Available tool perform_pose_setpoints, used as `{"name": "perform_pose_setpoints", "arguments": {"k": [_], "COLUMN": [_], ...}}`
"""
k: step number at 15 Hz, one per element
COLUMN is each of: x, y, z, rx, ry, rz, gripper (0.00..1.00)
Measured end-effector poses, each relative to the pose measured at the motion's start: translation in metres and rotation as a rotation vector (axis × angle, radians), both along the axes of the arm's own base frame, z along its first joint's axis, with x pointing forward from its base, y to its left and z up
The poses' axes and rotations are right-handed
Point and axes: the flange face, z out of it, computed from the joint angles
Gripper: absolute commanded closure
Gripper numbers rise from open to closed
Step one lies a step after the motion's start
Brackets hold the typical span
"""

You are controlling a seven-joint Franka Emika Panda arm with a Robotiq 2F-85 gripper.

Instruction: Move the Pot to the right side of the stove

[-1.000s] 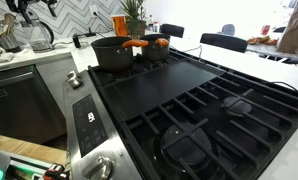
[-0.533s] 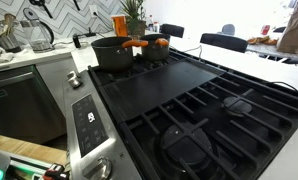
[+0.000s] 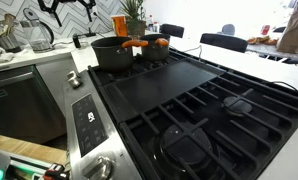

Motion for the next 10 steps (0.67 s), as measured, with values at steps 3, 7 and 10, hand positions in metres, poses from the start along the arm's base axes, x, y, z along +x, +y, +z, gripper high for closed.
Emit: {"name": "perform_pose_setpoints", "arguments": {"k": [3,7,10], "x": [0.0033,0.0034,0.0068], "y": [0.0007,0.0011,-0.0028], "z": [0.0,0.0007,0.0071], "rx": [0.0,-0.001,0.011], "ry": [0.003,0.003,-0.018], "rz": [0.001,0.0,-0.009], "gripper": [0.0,0.0,0.0]}}
